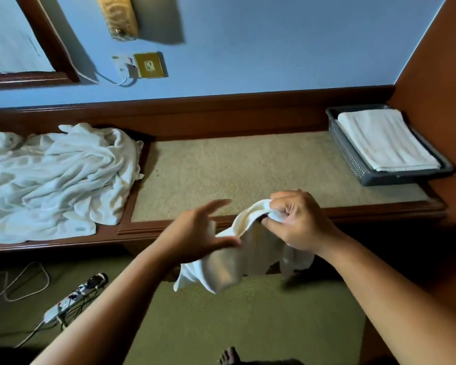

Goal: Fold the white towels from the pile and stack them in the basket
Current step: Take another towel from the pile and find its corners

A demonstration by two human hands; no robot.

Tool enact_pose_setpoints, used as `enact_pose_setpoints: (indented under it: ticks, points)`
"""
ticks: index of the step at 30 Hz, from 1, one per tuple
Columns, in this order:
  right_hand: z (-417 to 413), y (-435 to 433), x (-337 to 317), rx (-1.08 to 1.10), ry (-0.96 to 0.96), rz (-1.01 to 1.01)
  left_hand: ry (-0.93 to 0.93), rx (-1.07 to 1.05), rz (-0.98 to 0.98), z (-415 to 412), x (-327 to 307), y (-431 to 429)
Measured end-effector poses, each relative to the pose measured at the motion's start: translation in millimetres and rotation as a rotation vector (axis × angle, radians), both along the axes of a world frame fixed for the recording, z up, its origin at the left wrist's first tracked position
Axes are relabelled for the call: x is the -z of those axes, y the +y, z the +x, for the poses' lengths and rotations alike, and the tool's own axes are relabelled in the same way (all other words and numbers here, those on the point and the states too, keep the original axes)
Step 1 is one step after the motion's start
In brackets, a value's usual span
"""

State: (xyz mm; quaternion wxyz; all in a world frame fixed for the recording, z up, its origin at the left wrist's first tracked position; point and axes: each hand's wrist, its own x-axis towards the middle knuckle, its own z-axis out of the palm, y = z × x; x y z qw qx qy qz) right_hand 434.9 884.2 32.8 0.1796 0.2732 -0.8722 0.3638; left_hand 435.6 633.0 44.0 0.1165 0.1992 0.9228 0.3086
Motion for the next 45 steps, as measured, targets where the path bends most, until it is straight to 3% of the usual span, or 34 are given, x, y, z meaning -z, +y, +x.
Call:
enact_pose_setpoints:
  ticks: [3, 7, 16, 24, 31, 40, 45]
  points:
    - [2, -17, -16, -0.078, 0.04, 0.021, -0.026, 0.157, 0.05, 2, 3, 16]
    - [-7, -10, -25, -0.099, 0.059, 0.12, 0.095, 0.063, 0.114, -8, 5, 5]
    - [-10, 41, 21, -0.011, -0.259, 0.243, 0.154, 0.109, 0.147, -21, -18, -2]
    - [-10, 49, 49, 0.044, -0.091, 0.084, 0.153, 0.145, 0.107, -24, -22, -15]
    - [-16, 42, 57, 0.164, -0.053, 0.117, 0.196, 0.108, 0.054, -27, -32, -24]
    - [-4, 17, 13, -0.056, -0.495, -0.255, 0.087, -0.11, 0.24, -50, -40, -58]
    - [-5, 9, 19, -0.123, -0.495, -0.063, -0.035, -0.167, 0.449, -59, -34, -64]
